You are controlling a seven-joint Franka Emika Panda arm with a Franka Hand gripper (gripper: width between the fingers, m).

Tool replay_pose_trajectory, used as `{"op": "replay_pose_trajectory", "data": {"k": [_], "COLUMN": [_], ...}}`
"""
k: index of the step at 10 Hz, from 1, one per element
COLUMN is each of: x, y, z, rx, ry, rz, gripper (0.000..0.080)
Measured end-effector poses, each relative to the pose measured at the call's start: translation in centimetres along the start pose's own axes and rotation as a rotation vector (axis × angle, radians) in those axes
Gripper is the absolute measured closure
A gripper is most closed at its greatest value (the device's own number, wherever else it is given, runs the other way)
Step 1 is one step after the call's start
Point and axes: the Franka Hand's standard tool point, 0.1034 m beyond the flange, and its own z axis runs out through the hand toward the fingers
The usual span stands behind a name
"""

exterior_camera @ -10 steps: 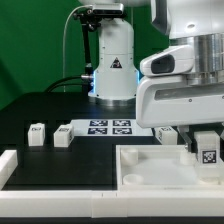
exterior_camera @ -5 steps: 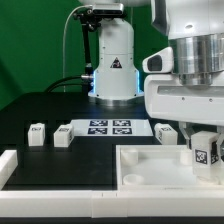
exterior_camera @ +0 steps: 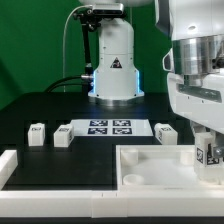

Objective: Assemble one leg

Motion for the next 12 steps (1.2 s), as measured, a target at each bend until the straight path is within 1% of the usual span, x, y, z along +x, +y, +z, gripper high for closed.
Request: {"op": "replay_pose_trajectory", "data": {"k": [2,3,4,5,6,8,9,10,12], "x": [0.0,0.0,-0.1,-0.2,-0.3,-1.1,-1.3,-1.3,-0.8], "y": [0.0,0.0,0.0,0.0,0.0,0.1,0.1,0.0,-0.1], "z": [0.0,0.0,0.0,0.0,0.0,0.1,0.1,-0.1,-0.1], "rx": [0.000,0.000,0.000,0.000,-0.002,-0.017,-0.038,-0.044,-0.049], "ry": [-0.002,-0.002,-0.002,-0.002,0.002,0.003,0.003,0.003,0.004], "rz": [-0.051,-0.085,-0.187,-0.315,-0.482,-0.798,-0.945,-1.056,-1.280], "gripper": [0.0507,0.0340,0.0197,0.0164,0.0164,0.0150,0.0150,0.0150,0.0150]}}
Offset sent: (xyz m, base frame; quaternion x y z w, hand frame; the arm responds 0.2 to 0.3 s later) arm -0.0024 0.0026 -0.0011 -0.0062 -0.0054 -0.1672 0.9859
